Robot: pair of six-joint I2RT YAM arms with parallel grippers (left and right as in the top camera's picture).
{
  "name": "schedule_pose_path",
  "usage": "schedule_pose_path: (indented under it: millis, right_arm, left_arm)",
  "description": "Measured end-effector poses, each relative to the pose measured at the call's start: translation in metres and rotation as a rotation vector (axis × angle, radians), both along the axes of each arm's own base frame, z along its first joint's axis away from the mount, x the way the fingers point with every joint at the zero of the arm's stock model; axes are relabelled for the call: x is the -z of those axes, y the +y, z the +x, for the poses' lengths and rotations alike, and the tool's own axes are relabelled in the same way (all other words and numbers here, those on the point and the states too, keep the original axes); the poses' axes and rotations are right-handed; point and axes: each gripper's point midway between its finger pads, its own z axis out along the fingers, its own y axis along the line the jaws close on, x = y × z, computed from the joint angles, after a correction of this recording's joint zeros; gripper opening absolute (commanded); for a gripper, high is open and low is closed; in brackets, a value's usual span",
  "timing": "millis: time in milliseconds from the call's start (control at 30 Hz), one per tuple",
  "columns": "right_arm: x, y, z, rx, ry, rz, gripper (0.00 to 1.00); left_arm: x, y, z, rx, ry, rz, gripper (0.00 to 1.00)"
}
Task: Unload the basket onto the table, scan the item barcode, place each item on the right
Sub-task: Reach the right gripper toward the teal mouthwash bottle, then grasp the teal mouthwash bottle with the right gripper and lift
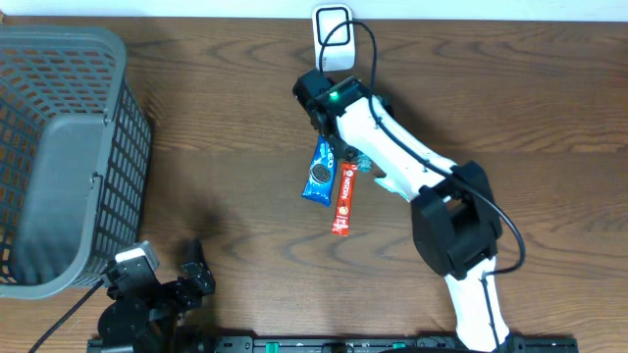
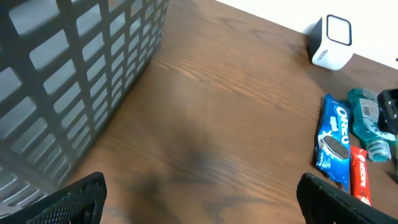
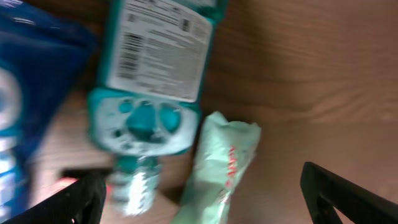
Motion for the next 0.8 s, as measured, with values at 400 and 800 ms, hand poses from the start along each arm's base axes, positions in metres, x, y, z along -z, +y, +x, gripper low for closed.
schedule_pose_path:
  millis: [400, 800]
  right_arm:
    - [0.025, 0.010, -0.016, -0.051, 0.022, -0.165, 0.88]
    - [0.034, 0.013, -0.017, -0.008, -0.008, -0.155, 0.93]
  left_arm:
    - [0.009, -0.001, -0.005, 0.003, 0.043, -0.005, 0.98]
    - [0.009, -0.001, -0.005, 0.003, 0.042, -0.005, 0.98]
